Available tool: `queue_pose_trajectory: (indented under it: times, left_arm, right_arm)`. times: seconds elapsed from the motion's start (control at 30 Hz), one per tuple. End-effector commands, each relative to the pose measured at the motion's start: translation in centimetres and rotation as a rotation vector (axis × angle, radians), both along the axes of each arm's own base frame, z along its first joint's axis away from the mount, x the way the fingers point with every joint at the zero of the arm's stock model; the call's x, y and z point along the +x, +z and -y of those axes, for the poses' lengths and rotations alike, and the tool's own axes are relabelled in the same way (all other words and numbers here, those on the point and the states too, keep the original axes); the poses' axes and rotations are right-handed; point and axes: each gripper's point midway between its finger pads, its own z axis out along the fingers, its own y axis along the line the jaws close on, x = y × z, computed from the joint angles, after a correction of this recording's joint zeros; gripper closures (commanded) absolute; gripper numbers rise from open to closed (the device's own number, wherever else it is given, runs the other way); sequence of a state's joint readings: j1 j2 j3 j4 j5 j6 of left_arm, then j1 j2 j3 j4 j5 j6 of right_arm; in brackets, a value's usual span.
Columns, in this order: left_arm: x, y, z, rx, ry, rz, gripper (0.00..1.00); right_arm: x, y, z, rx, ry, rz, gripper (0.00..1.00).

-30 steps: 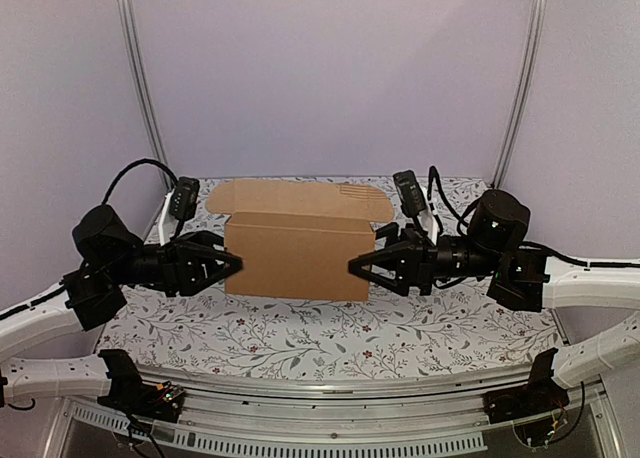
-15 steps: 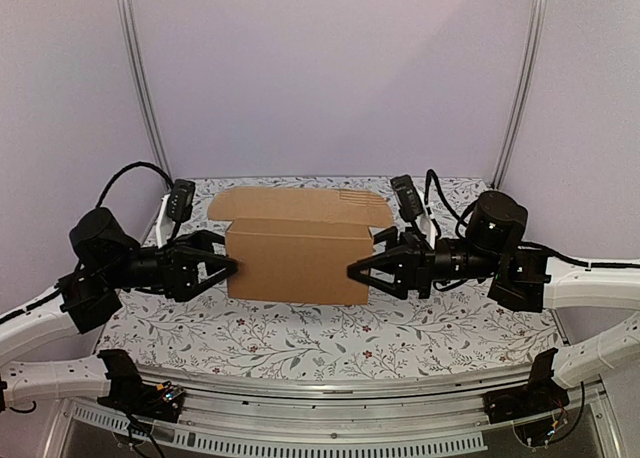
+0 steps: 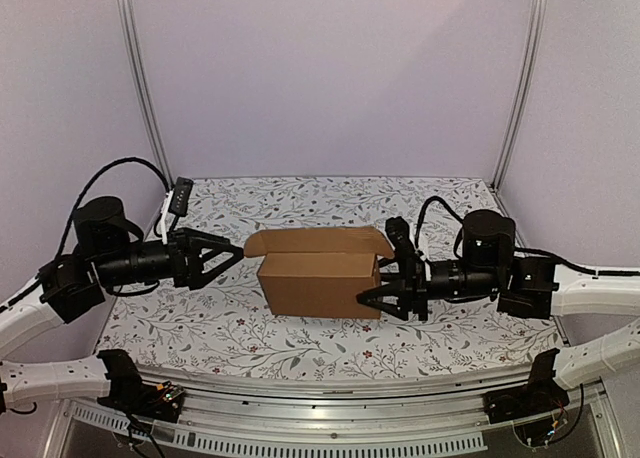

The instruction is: Fold the paper box

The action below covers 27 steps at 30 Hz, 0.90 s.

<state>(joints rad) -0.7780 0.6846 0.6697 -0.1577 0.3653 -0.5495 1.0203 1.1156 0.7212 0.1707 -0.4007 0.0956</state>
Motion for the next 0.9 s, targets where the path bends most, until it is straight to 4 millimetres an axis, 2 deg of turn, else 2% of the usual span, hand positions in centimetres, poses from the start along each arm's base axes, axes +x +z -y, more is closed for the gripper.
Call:
queue_pose_trajectory:
  times: [0.0, 0.1, 0.23, 0.37, 0.47, 0.6, 0.73, 0.87]
  left_arm:
    - [3.4, -3.9, -2.0, 0.215, 0.206, -0.058, 0.02]
    - [4.4, -4.8, -1.7, 0.261, 0.222, -0.071, 0.03]
    - [5.3, -6.2, -1.6, 0.317, 0.244, -0.075, 0.04]
    - [5.6, -7.3, -1.1, 0.320, 0.234, -0.074, 0.04]
    - [5.5, -8.4, -0.5, 0.313, 0.205, -0.083, 0.04]
    - [5.6, -10.3, 0.0, 0.340, 0.182, -0.109, 0.07]
    - [5.6, -12.7, 0.1, 0.369, 0.177, -0.154, 0.10]
    - [5.7, -13.9, 0.5, 0.370, 0.171, -0.180, 0.13]
  right_arm:
    - [0.9, -4.1, 0.4, -0.104, -0.017, 0.172, 0.83]
    - [1.6, -5.9, 0.3, -0.111, -0.041, 0.250, 0.82]
    - [2.4, -7.6, 0.1, -0.093, -0.075, 0.342, 0.85]
    - [2.7, -8.6, -0.4, -0.039, -0.080, 0.409, 0.85]
    - [2.8, -10.1, -1.0, -0.042, -0.065, 0.404, 0.85]
    - [2.7, -11.1, -1.4, -0.032, -0.055, 0.384, 0.85]
    - [2.7, -11.8, -1.4, -0.037, -0.057, 0.367, 0.86]
    - [2.5, -12.2, -1.3, -0.036, -0.050, 0.347, 0.86]
